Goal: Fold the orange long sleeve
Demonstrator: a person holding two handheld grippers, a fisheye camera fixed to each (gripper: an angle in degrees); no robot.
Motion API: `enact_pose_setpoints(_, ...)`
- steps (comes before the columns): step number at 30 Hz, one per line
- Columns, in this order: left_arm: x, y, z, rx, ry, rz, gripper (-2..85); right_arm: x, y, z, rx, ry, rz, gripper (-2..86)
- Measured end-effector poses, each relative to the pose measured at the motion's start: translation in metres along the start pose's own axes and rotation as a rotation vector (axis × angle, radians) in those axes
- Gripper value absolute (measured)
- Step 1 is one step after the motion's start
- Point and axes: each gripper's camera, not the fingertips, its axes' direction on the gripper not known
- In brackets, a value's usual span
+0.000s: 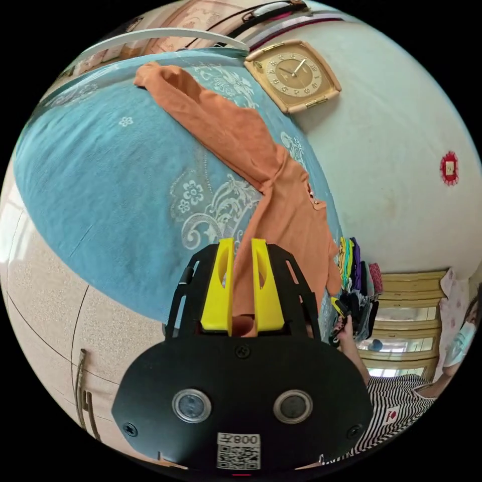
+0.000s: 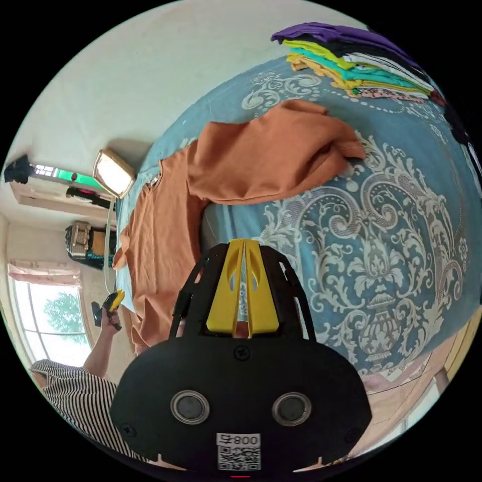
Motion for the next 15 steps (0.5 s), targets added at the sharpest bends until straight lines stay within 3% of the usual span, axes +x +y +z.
enact_pose_setpoints(5,0.086,-0.078,0.048,-0.077,-0.163,0.277,8.2,-0.068,-0.078,0.013,0.007,0.128,-0.249,5.4)
enact_pose_setpoints(15,0.178,-0.205,0.155,-0.184,-0.447,0.512,11.5,-0.149,-0.222,0.095,-0.101,0.35,-0.516,10.3)
